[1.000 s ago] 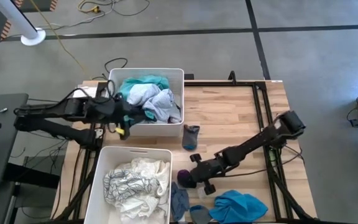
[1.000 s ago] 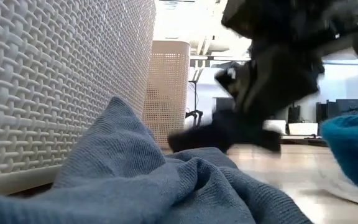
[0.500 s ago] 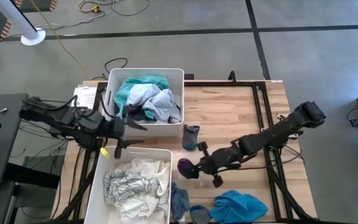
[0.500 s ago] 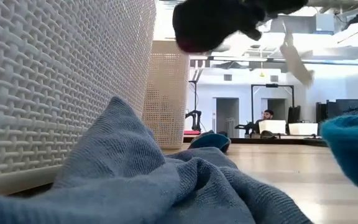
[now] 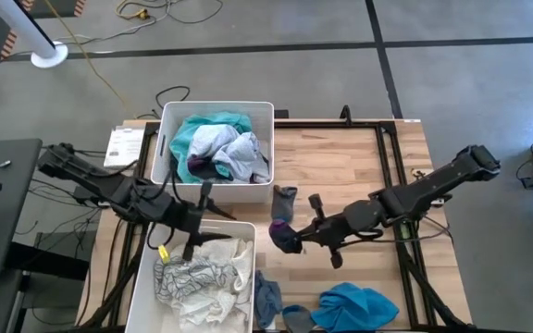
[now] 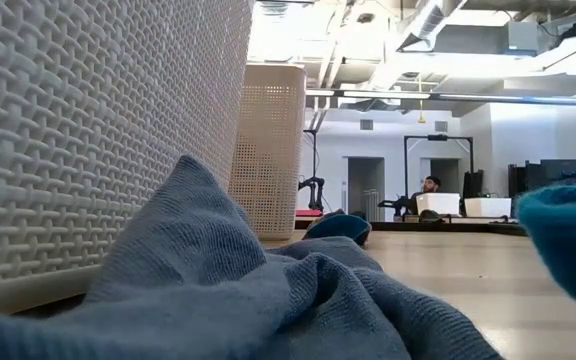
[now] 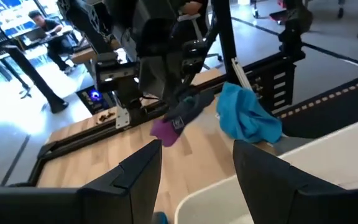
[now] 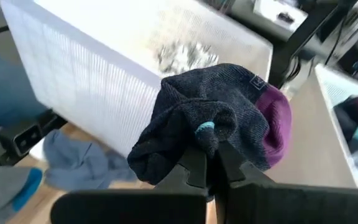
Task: Sort clothes
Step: Put the dark blue sock into the top white laundry bin
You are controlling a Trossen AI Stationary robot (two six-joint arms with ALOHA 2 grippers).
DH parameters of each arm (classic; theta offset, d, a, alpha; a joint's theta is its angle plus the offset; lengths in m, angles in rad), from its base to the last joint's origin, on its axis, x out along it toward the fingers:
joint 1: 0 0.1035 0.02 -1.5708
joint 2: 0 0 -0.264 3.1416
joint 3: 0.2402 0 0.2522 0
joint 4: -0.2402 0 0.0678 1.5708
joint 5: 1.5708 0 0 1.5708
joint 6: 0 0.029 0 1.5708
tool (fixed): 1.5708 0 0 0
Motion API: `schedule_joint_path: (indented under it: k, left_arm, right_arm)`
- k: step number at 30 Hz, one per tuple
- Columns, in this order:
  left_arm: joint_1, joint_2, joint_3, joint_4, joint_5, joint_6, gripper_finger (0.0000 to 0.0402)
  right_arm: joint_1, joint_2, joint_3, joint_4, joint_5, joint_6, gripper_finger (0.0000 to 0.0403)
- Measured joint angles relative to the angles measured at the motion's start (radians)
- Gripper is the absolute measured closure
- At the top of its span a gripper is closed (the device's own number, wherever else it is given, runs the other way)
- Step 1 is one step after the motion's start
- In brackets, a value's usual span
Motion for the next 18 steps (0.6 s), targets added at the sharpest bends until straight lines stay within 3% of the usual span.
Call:
schedule_joint_path:
  k: [18]
  left_arm:
    - [-0.022, 0.153, 0.000, 0.267, -0.044, 0.151, 0.0208]
  right_arm:
    - [0.039, -0.021, 0.000, 0.180, -0.043, -0.152, 0.0394]
